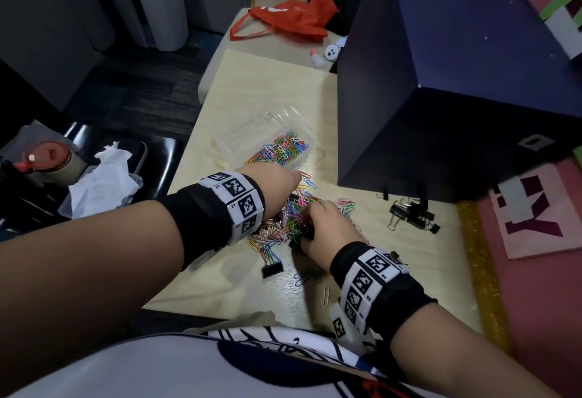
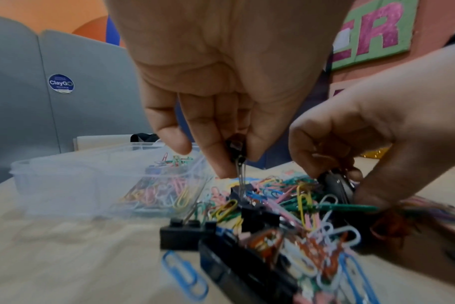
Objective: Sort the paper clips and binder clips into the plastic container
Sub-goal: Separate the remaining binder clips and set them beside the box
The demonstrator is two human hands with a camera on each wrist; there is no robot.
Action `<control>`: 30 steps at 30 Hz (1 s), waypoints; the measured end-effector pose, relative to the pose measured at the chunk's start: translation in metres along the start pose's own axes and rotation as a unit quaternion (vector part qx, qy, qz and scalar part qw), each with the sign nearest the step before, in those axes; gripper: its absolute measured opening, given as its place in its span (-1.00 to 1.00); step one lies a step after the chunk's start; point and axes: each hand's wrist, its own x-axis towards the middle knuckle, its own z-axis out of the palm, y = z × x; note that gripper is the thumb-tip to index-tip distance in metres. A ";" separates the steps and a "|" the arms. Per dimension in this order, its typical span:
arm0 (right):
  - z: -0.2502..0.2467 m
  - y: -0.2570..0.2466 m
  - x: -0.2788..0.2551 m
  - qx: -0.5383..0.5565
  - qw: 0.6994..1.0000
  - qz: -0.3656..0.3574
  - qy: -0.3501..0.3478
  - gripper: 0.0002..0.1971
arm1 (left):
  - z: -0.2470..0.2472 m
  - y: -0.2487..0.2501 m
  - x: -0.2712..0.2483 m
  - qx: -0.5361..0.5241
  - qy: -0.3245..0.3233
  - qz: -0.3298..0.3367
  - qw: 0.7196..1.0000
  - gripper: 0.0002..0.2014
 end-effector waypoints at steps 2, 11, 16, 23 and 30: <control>-0.002 0.005 -0.001 0.034 0.999 0.003 0.028 -0.70 | -0.002 0.001 0.002 -0.002 0.014 0.002 1.000 -0.74; -0.013 0.038 -0.005 0.178 0.976 0.042 0.117 -0.86 | -0.006 0.014 0.021 -0.004 0.022 0.036 0.999 -0.73; -0.018 0.059 -0.007 0.237 0.960 0.059 0.133 -0.88 | -0.014 0.031 0.034 0.024 0.006 0.053 0.998 -0.73; -0.021 0.083 -0.004 0.256 0.956 0.073 0.121 -0.77 | -0.025 0.056 0.049 -0.022 -0.006 0.047 0.999 -0.85; -0.030 0.102 -0.006 0.272 0.944 0.120 0.146 -0.87 | -0.026 0.075 0.061 -0.076 -0.005 0.045 0.996 -0.91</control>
